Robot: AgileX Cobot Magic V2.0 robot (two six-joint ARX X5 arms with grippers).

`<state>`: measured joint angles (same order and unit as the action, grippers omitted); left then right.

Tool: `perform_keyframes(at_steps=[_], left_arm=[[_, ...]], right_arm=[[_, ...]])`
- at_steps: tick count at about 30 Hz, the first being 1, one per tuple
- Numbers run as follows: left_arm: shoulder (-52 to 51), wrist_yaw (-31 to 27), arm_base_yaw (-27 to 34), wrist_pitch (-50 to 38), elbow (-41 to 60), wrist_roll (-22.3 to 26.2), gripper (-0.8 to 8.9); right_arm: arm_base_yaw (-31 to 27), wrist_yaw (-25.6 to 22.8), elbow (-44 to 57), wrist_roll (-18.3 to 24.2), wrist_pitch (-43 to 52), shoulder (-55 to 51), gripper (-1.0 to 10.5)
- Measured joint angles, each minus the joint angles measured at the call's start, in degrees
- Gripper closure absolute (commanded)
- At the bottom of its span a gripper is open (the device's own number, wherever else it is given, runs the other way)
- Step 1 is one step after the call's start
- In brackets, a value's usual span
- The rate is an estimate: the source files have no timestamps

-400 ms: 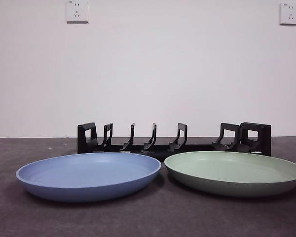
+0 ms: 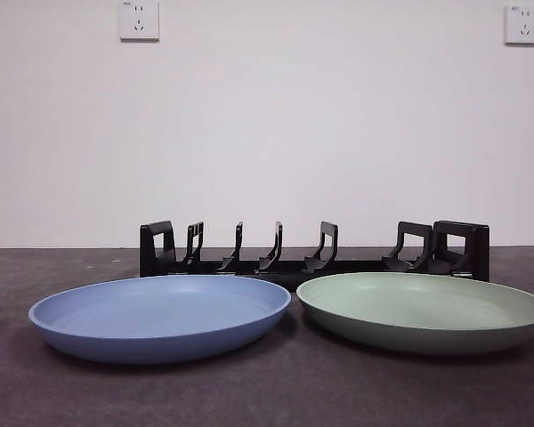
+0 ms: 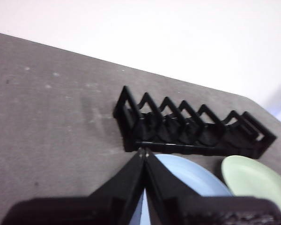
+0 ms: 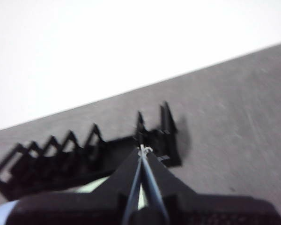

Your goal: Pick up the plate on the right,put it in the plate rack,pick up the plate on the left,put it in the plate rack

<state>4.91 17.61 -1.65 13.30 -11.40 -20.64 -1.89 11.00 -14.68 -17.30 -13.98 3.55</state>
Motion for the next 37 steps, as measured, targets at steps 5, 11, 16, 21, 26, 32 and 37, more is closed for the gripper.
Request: perform_keyframes(at_steps=[5, 11, 16, 21, 26, 32, 37], left_arm=[[5.27, 4.72, 0.0, 2.84, -7.65, 0.0, 8.2], [13.16, 11.26, 0.0, 10.34, -18.47, 2.4, 8.2], [19.08, 16.5, 0.0, 19.67, -26.86, 6.54, 8.2], [23.71, 18.53, 0.0, 28.98, -34.49, 11.61, 8.2], [26.71, 18.62, -1.14, 37.03, -39.93, 16.28, 8.2], [27.87, 18.6, -3.67, 39.65, -41.03, 18.16, 8.18], [29.18, 24.3, -4.07, 39.34, -41.03, 18.53, 5.45]], right_arm=[[0.0, 4.66, -8.52, -0.09, -5.44, 6.19, 9.6], [0.0, 10.58, -22.08, 4.17, -17.51, 15.78, 9.6], [0.0, 12.46, -33.59, 11.98, -31.3, 23.47, 9.6], [0.0, 12.92, -42.29, 17.51, -44.48, 30.08, 9.6], [0.02, 14.78, -46.9, 20.94, -54.03, 34.01, 9.6], [1.95, 14.91, -47.56, 22.73, -55.43, 34.58, 9.6], [2.25, 14.99, -47.56, 22.93, -55.36, 34.58, 7.9]])
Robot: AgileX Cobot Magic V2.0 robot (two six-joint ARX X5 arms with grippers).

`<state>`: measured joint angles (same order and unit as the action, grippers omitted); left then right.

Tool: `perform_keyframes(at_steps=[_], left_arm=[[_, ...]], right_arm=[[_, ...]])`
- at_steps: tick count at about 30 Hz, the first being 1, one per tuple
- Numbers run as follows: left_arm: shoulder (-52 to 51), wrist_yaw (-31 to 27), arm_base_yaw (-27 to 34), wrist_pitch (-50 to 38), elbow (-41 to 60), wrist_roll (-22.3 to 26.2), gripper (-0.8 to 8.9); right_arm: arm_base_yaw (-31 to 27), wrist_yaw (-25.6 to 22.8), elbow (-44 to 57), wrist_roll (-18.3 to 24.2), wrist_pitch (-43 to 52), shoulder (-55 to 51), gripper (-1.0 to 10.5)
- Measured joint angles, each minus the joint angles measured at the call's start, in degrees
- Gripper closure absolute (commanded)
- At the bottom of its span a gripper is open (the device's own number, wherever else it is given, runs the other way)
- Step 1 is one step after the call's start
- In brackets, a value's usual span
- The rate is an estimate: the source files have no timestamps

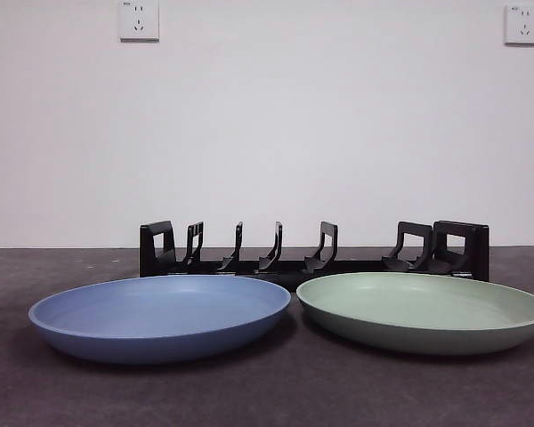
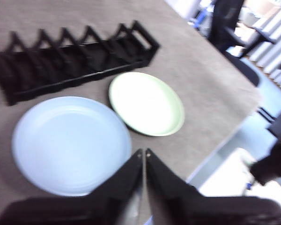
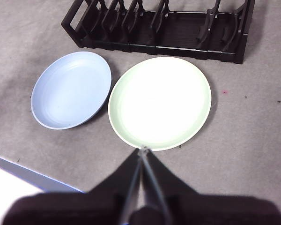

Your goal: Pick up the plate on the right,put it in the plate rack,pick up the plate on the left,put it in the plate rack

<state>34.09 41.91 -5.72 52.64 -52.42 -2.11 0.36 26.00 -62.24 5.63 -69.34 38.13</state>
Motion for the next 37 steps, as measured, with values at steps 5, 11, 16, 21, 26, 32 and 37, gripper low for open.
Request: perform_keyframes(at_steps=[5, 11, 16, 21, 26, 32, 37], left_arm=[[1.73, 4.72, -0.55, -1.92, 0.0, 0.2, 2.16], [3.76, 4.85, -3.04, -2.23, -0.63, 3.08, 2.18], [6.78, 4.85, -4.33, -2.25, -3.08, 4.11, 2.18], [10.75, 4.85, -5.73, -2.58, -5.11, 4.72, 2.18], [14.97, 4.79, -7.19, -2.6, -5.84, 5.27, 2.19], [17.05, 4.81, -10.12, -2.78, -8.04, 6.03, 2.19], [17.57, 4.81, -11.74, -3.82, -10.23, 6.32, 2.19]], right_arm=[[0.0, 6.27, -0.02, 0.0, 0.04, 0.92, 4.4], [0.0, 6.84, -0.02, -0.02, 0.2, 3.69, 4.4], [0.0, 6.86, -0.02, -0.02, 1.05, 6.45, 4.4], [0.0, 5.42, -0.02, -0.07, 3.04, 11.91, 4.4], [0.0, 2.86, -0.13, -0.5, 6.73, 20.61, 4.5], [0.0, 1.38, -0.15, -0.81, 11.1, 32.83, 4.5], [0.0, -0.61, -0.17, -0.92, 14.21, 42.56, 4.5]])
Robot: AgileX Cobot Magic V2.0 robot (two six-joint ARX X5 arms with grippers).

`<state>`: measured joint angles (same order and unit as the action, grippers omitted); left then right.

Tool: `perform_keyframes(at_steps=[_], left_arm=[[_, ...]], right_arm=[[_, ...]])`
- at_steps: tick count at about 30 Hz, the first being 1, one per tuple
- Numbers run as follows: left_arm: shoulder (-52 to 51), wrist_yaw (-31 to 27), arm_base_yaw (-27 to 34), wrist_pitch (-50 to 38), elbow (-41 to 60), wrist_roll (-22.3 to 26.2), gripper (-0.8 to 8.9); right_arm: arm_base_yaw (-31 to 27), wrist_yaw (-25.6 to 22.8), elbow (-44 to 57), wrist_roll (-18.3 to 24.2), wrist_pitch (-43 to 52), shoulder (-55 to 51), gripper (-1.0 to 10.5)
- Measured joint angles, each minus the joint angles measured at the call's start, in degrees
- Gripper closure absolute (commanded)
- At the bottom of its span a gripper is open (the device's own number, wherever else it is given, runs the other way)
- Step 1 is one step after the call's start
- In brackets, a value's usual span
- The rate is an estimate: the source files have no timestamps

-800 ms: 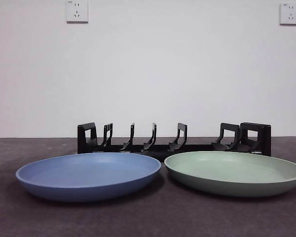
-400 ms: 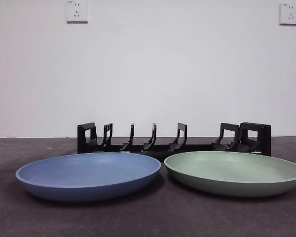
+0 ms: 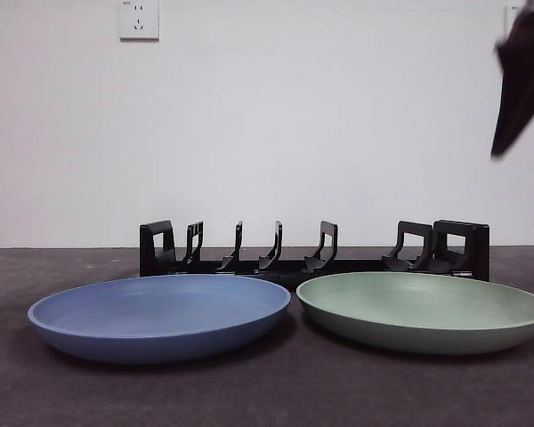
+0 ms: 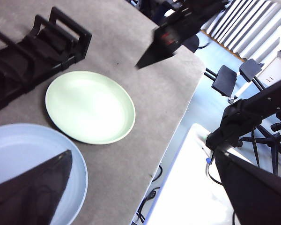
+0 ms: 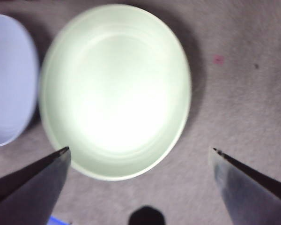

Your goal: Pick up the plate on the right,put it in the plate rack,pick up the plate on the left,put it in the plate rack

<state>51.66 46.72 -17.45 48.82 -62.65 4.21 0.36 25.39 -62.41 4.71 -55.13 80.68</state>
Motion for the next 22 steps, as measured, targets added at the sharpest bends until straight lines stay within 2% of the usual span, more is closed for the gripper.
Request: perform_keyframes(at_steps=[4, 9, 20, 22], left_arm=[[0.24, 0.0, -0.46, -0.2, -1.2, 0.24, 2.18], [0.35, -0.26, -0.52, -0.09, -1.22, 0.28, 2.18], [0.74, -0.28, -0.52, -0.04, -1.22, 0.31, 2.18], [0.74, -0.28, -0.52, -0.04, -1.22, 0.28, 2.18]], right_arm=[[0.0, -0.44, 0.0, 0.0, 2.14, 5.88, 4.5], [1.05, -0.96, 0.0, 0.0, 4.79, 10.58, 5.4], [4.52, -5.27, -0.04, -0.07, 9.35, 16.26, 5.4], [4.57, -5.42, -0.04, -0.46, 9.86, 16.68, 6.2]])
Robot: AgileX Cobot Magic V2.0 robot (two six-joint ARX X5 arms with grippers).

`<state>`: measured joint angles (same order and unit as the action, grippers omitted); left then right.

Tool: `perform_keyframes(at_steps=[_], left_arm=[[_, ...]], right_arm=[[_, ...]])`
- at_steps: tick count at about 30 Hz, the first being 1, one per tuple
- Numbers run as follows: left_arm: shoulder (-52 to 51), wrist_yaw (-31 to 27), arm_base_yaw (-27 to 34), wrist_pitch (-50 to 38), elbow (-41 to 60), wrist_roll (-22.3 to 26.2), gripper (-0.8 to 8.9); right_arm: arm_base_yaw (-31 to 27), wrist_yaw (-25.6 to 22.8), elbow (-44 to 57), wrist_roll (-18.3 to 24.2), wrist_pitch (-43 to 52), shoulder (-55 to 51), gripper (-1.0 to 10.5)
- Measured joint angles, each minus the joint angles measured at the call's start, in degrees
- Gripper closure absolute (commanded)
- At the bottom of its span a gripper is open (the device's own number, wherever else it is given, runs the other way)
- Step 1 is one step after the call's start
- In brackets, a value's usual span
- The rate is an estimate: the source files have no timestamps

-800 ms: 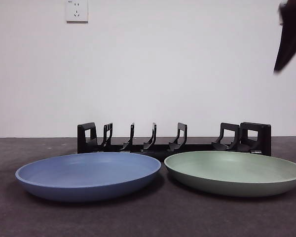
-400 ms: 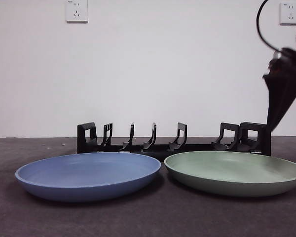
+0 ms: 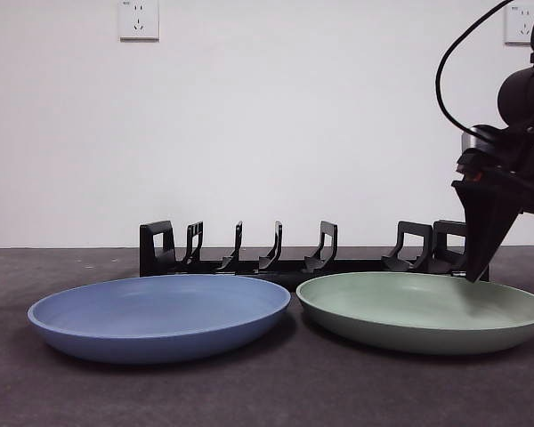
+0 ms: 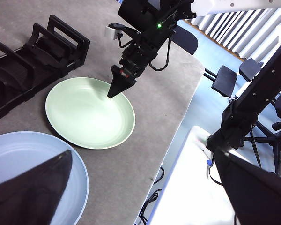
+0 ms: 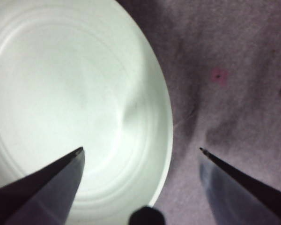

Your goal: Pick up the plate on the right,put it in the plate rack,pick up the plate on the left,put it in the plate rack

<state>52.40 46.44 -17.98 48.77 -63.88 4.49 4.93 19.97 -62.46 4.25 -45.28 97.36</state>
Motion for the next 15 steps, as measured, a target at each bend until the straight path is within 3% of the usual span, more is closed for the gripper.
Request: perform_keyframes(at_steps=[3, 6, 10, 15], left_arm=[[0.0, 0.0, 0.0, 0.0, 0.0, 0.02, 2.18], [0.0, 0.0, 0.0, 0.0, 0.0, 0.02, 2.19], [0.02, 0.0, 0.0, -0.02, 0.0, 0.0, 2.18], [0.13, 0.0, 0.0, 0.0, 0.0, 0.0, 2.18]], right_arm=[[0.07, -0.07, 0.0, -0.59, 0.28, 0.63, 7.7], [0.07, -0.07, 0.0, -0.7, 0.55, 1.29, 7.7], [0.26, -0.07, 0.0, -0.85, 0.68, 1.66, 8.9], [0.26, -0.28, 0.0, -0.9, 1.73, 1.66, 9.3]])
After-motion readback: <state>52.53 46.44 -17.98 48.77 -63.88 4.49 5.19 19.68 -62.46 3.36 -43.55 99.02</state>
